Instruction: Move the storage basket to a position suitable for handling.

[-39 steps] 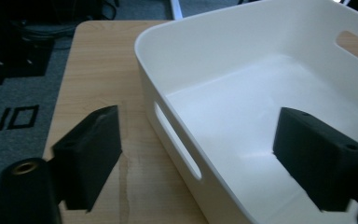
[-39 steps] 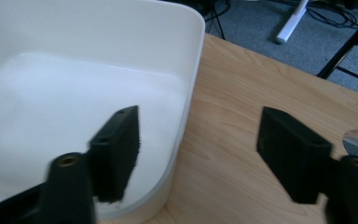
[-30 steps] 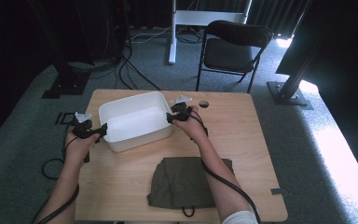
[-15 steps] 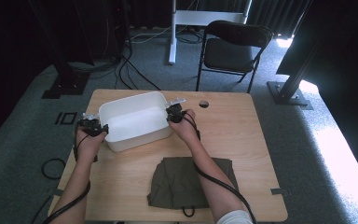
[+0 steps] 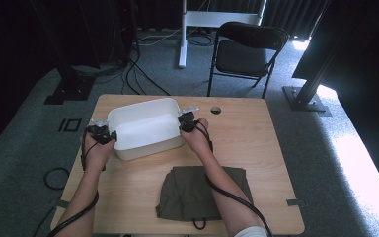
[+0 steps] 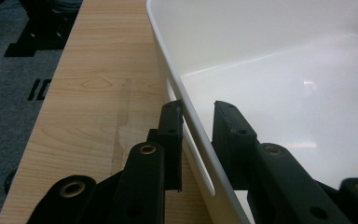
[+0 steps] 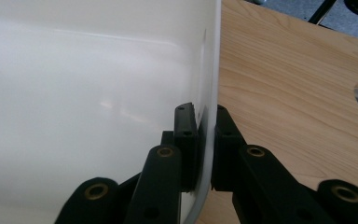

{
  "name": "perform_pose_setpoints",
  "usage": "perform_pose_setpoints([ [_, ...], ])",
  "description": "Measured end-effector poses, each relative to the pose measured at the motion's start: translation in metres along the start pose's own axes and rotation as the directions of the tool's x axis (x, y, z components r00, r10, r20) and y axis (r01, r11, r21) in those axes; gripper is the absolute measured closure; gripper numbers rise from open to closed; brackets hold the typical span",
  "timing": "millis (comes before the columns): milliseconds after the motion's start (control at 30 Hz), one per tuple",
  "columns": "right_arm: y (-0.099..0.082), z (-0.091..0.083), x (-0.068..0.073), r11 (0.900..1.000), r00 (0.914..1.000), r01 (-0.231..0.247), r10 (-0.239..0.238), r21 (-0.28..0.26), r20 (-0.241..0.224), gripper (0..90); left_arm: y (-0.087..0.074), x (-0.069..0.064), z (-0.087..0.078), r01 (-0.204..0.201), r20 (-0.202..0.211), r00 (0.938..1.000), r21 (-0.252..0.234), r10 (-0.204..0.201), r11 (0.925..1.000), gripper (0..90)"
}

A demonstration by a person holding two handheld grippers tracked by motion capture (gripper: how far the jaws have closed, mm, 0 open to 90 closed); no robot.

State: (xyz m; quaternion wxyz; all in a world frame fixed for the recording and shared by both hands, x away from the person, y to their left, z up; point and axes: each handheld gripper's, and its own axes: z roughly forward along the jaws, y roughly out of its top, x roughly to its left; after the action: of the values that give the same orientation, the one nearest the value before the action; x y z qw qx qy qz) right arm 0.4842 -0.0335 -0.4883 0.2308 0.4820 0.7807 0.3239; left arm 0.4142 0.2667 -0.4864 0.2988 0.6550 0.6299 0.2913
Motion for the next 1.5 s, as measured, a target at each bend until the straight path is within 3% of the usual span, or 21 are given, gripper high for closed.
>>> perform_pose_setpoints([
  [633,-0.019,-0.019,-0.032,0.9983,0.998,-0.058,0.057,0.006,0.027,83.9,0.006,-0.033,0.006,-0.036,0.046,0.9983,0.001,0.036,0.9994,75.2],
  [1500,-0.05,-0.047,-0.088,0.9899,0.9868,-0.141,0.14,0.007,0.08,84.0,0.018,-0.1,0.018,-0.125,0.107,0.9865,0.008,0.124,0.9921,75.1],
])
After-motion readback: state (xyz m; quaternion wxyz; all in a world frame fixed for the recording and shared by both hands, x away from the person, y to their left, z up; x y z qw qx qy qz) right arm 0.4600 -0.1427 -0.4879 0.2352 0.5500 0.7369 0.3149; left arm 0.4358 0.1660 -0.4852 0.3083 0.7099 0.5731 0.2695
